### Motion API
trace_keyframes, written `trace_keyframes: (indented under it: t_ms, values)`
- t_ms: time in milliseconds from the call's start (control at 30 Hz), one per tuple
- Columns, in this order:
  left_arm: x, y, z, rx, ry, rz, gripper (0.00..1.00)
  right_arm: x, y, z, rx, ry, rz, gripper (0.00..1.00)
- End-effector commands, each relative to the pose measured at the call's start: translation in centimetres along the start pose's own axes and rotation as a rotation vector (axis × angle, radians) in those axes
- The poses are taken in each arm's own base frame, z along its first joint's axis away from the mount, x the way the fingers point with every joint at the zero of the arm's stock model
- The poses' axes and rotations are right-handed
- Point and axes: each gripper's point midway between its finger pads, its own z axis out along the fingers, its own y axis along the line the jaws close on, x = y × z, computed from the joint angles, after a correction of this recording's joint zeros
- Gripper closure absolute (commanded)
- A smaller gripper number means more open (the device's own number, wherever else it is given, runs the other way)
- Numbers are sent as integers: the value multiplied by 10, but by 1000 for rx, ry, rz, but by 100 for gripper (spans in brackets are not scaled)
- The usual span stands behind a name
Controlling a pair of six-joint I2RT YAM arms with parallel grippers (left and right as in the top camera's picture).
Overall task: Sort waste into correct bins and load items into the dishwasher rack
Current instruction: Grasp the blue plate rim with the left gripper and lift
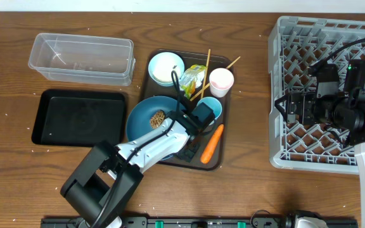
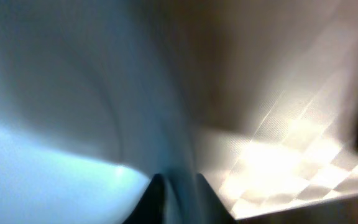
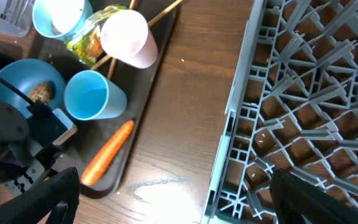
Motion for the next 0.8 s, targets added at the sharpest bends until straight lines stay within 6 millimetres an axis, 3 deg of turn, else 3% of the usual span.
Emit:
trace_keyframes:
  t_ms: [0, 233, 367, 533, 767]
  values:
    - [8, 4, 6, -8, 34, -25, 94, -5, 4, -3, -3, -15, -10, 9]
    - [5, 4, 1, -8, 28, -26, 94, -5, 0, -3, 15, -15, -11, 9]
    - [-2, 4, -15, -5, 13, -27, 94, -5, -1, -3, 26, -13, -10, 9]
    - [-16, 12, -48, 8, -56, -56, 94, -5, -1, -3, 26, -13, -10, 9]
    - [-32, 43, -107, 55, -238, -175, 94, -5, -1, -3, 26, -13, -19, 9]
